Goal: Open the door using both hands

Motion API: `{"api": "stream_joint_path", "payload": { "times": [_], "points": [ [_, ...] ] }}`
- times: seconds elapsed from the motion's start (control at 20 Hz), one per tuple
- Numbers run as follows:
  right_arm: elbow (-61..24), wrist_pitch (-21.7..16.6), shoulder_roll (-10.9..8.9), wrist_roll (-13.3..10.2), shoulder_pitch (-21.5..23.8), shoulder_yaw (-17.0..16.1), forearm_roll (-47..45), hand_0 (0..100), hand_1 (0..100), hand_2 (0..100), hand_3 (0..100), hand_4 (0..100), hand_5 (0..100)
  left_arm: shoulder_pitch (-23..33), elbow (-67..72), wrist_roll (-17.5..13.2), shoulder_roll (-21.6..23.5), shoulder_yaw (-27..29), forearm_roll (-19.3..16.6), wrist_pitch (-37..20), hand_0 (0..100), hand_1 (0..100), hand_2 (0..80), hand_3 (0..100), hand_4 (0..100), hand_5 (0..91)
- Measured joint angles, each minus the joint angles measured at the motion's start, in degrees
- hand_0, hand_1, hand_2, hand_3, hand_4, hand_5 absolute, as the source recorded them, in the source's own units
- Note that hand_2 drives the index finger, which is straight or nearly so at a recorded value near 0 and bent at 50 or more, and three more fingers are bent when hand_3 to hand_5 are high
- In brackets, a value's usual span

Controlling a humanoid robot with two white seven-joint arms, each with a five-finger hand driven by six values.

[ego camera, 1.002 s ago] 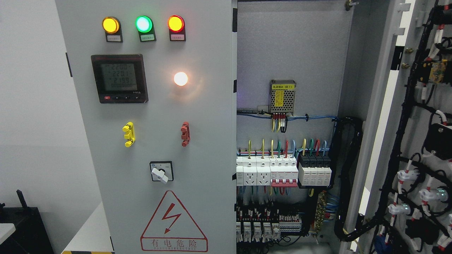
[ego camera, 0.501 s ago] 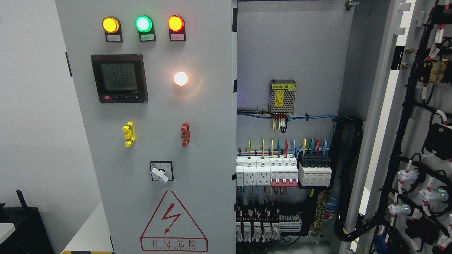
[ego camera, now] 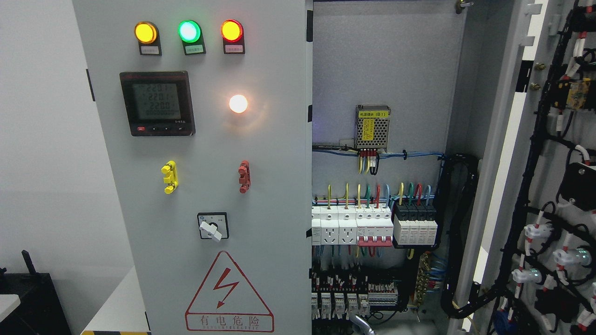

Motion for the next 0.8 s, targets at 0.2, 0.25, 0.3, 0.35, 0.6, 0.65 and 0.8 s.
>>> {"api": "stream_joint_path", "payload": {
  "times": [0.2,0.25,0.3,0.35,0.6,0.65,0.8],
  "points": [
    [1.40,2.07,-0.02,0.00,-2.09,-0.12,-1.71,0,0,0,0,0,0,0.00,0.00,0.00,0.00,0.00,0.00,0.00,0,0,0.0,0,3,0.0],
    [1.66,2.80,-0.04,-0.10,-2.49,-0.12,-2.29,0,0,0,0,0,0,0.00,0.00,0.00,0.00,0.01,0.00,0.00,0,0,0.0,0,3,0.0],
    [1.88,3.72,-0.06,-0.18,-2.82,-0.11,-2.90,0,0,0,0,0,0,0.00,0.00,0.00,0.00,0.01,0.00,0.00,0,0,0.0,0,3,0.0],
    [2.08,4.28,-0.07,0.28,-3.14,-0.09,-3.46,0,0,0,0,0,0,0.00,0.00,0.00,0.00,0.01,0.00,0.00,0,0,0.0,0,3,0.0],
    [2.79,5.98,-0.07,2.21,-4.65,-0.02,-5.16,0,0,0,0,0,0,0.00,0.00,0.00,0.00,0.00,0.00,0.01,0,0,0.0,0,3,0.0],
    [2.89,6.39,-0.05,2.32,-5.04,-0.03,-5.36,0,0,0,0,0,0,0.00,0.00,0.00,0.00,0.00,0.00,0.01,0,0,0.0,0,3,0.0],
    [3.18,7.18,0.01,2.49,-6.19,-0.12,-5.78,0,0,0,0,0,0,0.00,0.00,0.00,0.00,0.00,0.00,0.02,0,0,0.0,0,3,0.0]
  ]
}}
